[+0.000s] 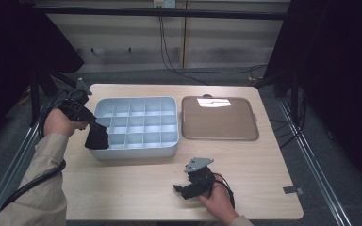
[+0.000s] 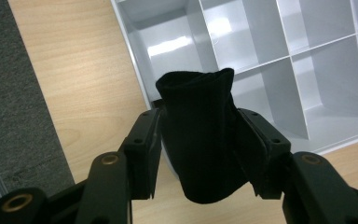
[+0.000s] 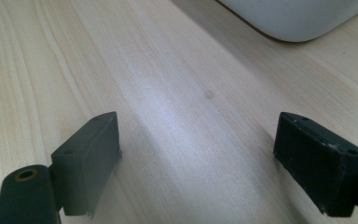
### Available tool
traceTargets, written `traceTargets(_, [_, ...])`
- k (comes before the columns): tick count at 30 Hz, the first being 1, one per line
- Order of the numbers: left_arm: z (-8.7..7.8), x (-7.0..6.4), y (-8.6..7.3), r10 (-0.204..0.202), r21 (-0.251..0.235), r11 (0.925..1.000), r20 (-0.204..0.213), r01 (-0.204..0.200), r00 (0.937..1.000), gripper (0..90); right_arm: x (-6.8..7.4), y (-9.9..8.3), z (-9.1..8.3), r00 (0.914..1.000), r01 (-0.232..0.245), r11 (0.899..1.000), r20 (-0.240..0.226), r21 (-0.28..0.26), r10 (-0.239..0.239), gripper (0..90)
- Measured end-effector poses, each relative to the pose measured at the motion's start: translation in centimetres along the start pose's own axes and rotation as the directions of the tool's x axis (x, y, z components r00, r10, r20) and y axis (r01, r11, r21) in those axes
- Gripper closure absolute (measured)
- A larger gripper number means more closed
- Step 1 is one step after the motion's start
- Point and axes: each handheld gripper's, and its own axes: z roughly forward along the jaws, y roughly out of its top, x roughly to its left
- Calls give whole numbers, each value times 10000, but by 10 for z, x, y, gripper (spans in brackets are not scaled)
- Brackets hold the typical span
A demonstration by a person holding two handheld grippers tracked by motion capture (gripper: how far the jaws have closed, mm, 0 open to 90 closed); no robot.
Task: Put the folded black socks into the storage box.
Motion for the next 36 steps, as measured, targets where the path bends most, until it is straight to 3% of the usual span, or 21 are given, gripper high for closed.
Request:
traceTargets(16, [-21,-1,5,135,-171,9998,-110,-137,9998,632,0,0,0,10000,5,10000,1,46,-5,142])
traceTargets(20, [-21,-2,6,386,-123,9992,-76,-387,9992,728,0,0,0,10000,-13,10000,0,52,13,141])
traceTargets(27, [-15,-5,8,450,-116,9989,-28,-450,9990,897,0,0,0,10000,-13,10000,0,52,13,141])
traceTargets(36, [-4,-3,9,524,-5,9986,-243,-524,9983,900,0,0,0,10000,-8,10000,3,50,8,141])
